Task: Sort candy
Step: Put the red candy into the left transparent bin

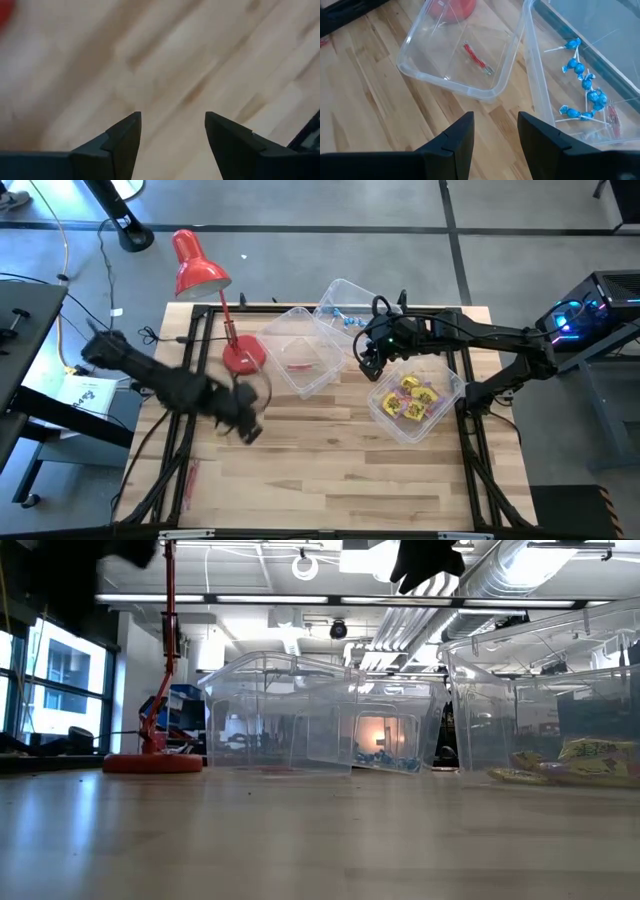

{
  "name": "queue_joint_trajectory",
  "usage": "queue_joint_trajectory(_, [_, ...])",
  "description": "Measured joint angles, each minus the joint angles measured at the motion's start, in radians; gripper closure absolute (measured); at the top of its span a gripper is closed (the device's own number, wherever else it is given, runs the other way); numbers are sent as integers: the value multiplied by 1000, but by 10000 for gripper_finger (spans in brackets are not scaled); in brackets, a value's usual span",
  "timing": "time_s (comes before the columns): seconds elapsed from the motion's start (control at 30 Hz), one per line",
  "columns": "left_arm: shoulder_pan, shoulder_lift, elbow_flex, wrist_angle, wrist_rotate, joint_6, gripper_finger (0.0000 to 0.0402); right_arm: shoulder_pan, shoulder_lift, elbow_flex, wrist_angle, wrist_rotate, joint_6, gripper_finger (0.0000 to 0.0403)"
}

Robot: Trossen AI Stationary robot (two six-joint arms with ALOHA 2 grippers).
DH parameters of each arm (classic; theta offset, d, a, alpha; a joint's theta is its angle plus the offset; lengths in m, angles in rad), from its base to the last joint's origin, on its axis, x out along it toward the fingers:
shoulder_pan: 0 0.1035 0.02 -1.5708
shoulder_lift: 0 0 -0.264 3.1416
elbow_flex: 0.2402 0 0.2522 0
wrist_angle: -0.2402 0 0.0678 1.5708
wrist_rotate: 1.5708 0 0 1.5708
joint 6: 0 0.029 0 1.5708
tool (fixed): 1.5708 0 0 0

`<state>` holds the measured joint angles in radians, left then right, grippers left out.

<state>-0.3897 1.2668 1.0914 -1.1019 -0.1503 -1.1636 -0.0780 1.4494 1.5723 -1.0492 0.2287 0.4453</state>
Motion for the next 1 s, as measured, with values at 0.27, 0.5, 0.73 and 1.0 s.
queue_joint_trajectory(0.27, [-303, 84, -164, 0, 231, -539, 188, 0, 0, 0, 0, 0, -18, 258])
queue_joint_trajectory(0.5, [-443, 184, -195, 15, 317, -691, 188, 0, 0, 0, 8, 0, -28, 258])
queue_joint_trajectory(0.73, [-519, 298, -195, 67, 420, -721, 188, 0, 0, 0, 11, 1, -29, 258])
queue_joint_trajectory(1.0, [-556, 414, -199, 89, 465, -691, 188, 0, 0, 0, 23, 1, -43, 258])
